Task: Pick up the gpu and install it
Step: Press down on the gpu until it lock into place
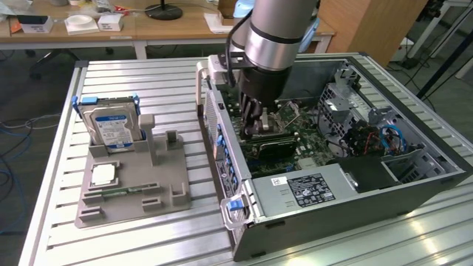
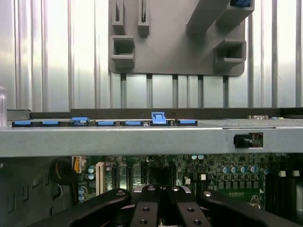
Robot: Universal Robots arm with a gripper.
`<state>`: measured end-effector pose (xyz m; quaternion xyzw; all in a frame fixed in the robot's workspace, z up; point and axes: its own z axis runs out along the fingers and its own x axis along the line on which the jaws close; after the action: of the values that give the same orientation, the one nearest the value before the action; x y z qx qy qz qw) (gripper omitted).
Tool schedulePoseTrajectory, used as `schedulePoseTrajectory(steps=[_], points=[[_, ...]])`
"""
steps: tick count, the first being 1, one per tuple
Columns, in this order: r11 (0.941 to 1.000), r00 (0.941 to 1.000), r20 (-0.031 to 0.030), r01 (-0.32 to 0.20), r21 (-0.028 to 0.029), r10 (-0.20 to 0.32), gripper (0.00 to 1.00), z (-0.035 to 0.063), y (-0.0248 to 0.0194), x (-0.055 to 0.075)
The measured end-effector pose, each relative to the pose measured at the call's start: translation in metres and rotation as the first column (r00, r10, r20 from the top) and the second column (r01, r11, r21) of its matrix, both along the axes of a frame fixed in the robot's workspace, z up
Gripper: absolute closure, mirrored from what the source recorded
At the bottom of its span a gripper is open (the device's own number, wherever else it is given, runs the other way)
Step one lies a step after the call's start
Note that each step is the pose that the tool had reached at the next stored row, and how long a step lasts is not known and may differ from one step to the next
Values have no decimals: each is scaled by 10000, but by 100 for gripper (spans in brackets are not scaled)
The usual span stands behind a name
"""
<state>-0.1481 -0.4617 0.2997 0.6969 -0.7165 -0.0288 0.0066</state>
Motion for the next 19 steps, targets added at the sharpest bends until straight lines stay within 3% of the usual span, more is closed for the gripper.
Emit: schedulePoseTrajectory(steps=[5,6,19], points=[[9992,10000,-1,0,397,0,90,0,0,19],[9990,10000,-2,1,438,-1,90,-1,-1,19],[9990,10000,-2,1,448,-1,90,-13,-2,-62]])
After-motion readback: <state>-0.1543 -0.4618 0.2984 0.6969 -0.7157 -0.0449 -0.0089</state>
